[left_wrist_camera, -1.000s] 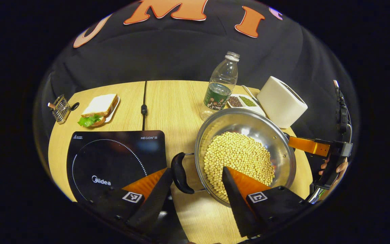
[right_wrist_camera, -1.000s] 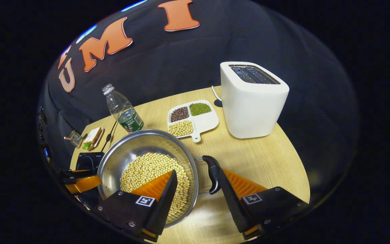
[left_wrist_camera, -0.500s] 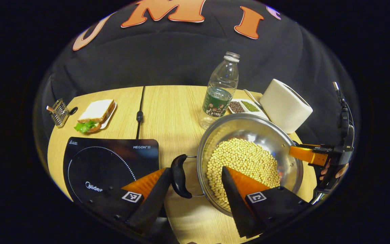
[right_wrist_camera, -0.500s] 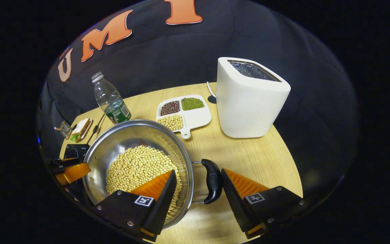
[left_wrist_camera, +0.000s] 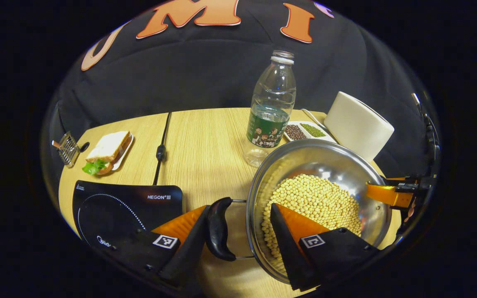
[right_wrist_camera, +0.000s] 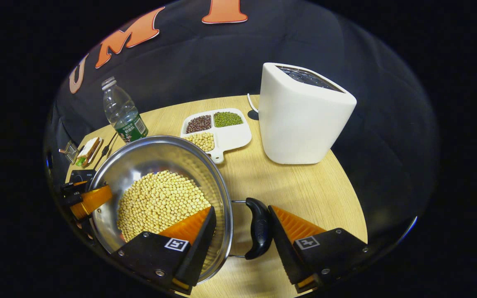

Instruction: First push the handle of the pot to place it horizontally, then grasp the pot with both hands and set it on the induction cooktop.

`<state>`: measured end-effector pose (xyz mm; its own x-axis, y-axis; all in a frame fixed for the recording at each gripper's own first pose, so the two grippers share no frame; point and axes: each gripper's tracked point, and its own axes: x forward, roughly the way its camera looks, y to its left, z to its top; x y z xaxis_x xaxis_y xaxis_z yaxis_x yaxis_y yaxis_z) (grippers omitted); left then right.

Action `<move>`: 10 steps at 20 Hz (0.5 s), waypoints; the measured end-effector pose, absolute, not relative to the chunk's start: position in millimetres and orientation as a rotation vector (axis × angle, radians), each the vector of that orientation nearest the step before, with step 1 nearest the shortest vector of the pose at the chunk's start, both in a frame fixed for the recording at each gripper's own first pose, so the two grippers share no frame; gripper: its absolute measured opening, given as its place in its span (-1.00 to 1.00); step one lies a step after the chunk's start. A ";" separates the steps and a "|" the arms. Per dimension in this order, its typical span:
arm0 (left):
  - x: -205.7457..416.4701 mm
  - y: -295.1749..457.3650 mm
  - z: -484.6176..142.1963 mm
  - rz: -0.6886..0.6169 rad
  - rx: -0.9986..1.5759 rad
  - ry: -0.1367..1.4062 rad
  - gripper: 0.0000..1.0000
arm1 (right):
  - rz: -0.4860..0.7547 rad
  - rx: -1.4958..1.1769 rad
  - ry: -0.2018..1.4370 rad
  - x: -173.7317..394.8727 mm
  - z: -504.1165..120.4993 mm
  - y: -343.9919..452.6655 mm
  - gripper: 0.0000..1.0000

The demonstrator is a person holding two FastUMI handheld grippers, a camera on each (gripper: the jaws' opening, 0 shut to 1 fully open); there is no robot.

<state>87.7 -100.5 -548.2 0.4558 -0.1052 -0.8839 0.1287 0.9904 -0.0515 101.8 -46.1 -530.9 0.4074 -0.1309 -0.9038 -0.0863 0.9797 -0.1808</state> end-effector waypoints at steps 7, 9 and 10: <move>91.9 -94.4 -557.5 -0.093 0.072 1.027 0.58 | -0.042 -0.254 1.119 99.8 -534.4 -49.3 0.46; 94.1 -94.3 -556.7 -0.073 0.070 1.012 0.55 | -0.048 -0.252 1.100 99.5 -532.5 -49.6 0.43; 95.1 -93.6 -556.3 -0.061 0.069 1.003 0.58 | -0.051 -0.251 1.091 100.1 -531.3 -48.6 0.41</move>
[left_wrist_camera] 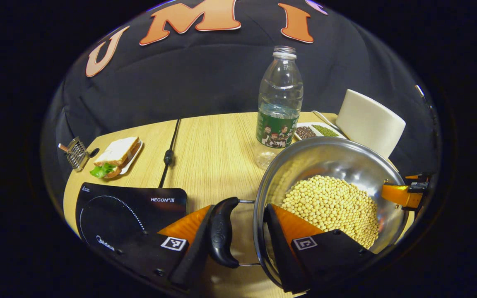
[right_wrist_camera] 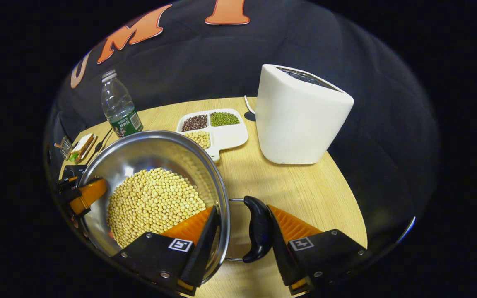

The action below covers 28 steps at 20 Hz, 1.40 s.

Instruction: First push the handle of the pot to place it horizontally, then grasp the pot with both hands and set it on the induction cooktop.

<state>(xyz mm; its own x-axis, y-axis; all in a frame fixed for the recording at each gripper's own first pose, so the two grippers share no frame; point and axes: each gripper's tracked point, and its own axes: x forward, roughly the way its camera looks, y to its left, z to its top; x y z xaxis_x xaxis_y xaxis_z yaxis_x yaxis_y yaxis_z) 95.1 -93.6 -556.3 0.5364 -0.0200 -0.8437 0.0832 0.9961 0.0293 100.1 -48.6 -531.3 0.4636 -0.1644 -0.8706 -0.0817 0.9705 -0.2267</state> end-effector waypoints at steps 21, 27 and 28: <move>85.5 -24.0 -457.7 0.041 0.081 0.846 0.56 | -0.004 -0.310 0.900 61.1 -442.5 40.1 0.29; 78.5 24.6 -412.8 0.082 0.100 0.787 0.57 | 0.053 -0.311 0.863 52.9 -416.2 89.2 0.29; 76.3 34.1 -406.6 0.092 0.102 0.781 0.56 | 0.064 -0.310 0.862 50.0 -412.6 100.5 0.29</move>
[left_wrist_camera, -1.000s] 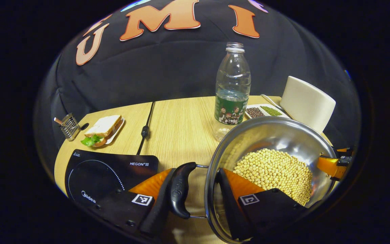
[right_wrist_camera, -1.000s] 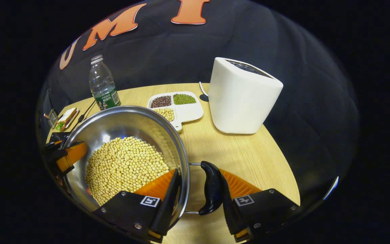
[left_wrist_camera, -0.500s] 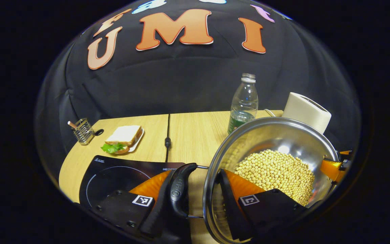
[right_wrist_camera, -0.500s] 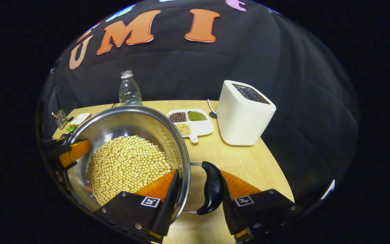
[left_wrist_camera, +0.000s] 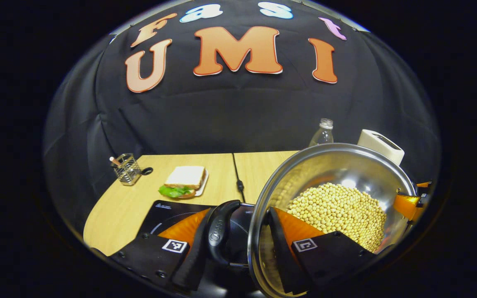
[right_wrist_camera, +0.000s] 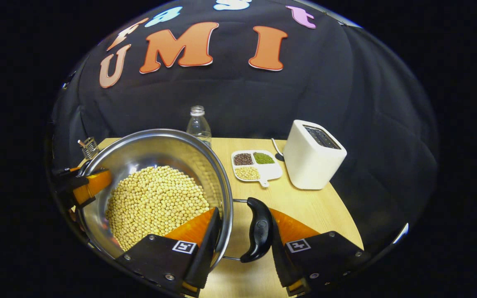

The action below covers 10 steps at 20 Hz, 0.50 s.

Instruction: First push the handle of the pot to place it horizontally, then grasp the pot with both hands and set it on the induction cooktop.

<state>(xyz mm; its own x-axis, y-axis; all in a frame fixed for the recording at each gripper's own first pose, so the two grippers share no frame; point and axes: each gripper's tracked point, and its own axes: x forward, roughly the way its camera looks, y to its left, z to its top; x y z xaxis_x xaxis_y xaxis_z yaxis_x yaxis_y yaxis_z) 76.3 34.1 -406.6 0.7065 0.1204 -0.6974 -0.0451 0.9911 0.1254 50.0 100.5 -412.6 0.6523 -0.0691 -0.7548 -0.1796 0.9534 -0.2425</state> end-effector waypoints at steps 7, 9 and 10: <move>60.7 103.6 -366.3 0.162 0.116 0.745 0.55 | 0.143 -0.301 0.844 40.2 -393.5 173.3 0.29; 55.9 123.0 -357.3 0.184 0.118 0.735 0.55 | 0.165 -0.302 0.836 38.0 -392.5 194.9 0.29; 53.5 133.1 -353.8 0.198 0.115 0.732 0.55 | 0.176 -0.301 0.834 36.2 -393.0 205.3 0.29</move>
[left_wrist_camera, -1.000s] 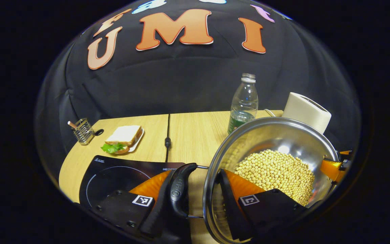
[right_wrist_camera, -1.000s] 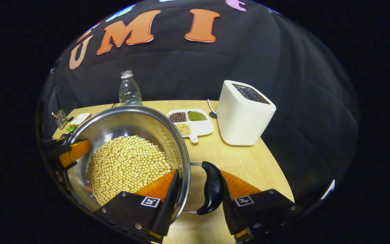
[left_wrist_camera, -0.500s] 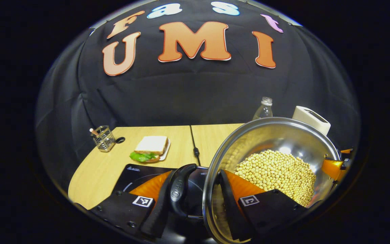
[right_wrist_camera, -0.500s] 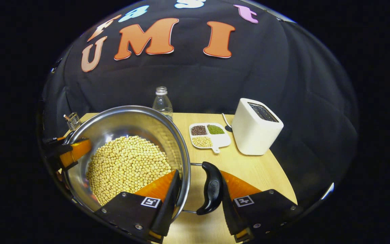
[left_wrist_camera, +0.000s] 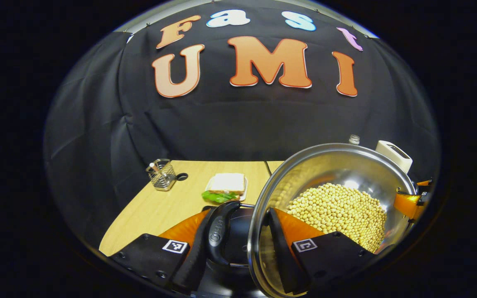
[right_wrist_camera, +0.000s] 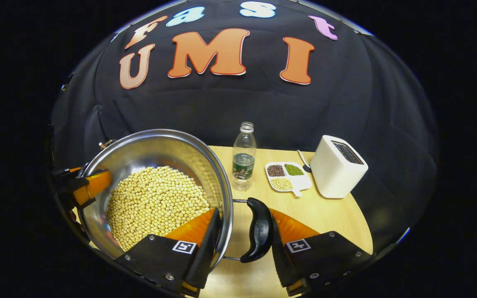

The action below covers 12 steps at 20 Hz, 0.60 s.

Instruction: First push the handle of the pot to place it horizontally, then grasp the pot with both hands and set it on the induction cooktop.

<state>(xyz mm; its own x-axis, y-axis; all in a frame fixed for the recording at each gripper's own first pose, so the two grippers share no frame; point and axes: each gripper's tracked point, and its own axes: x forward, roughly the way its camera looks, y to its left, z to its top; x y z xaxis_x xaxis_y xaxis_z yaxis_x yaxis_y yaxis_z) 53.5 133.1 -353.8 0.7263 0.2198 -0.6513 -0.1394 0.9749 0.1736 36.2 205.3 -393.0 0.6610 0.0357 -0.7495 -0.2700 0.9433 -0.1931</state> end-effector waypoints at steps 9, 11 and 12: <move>32.6 203.0 -336.2 0.282 0.106 0.714 0.56 | 0.242 -0.291 0.835 24.0 -397.8 276.2 0.29; 28.4 204.5 -335.7 0.300 0.094 0.719 0.55 | 0.251 -0.304 0.831 24.0 -401.2 287.9 0.29; 27.3 206.4 -335.2 0.308 0.088 0.724 0.55 | 0.256 -0.307 0.838 23.2 -404.0 294.0 0.29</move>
<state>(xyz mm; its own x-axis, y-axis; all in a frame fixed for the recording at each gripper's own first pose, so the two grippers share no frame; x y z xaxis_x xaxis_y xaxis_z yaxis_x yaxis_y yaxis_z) 27.3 206.4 -335.2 0.7061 0.3068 -0.6382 -0.2463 0.9514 0.1848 23.2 294.0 -404.0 0.6432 0.1010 -0.7590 -0.3403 0.9257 -0.1652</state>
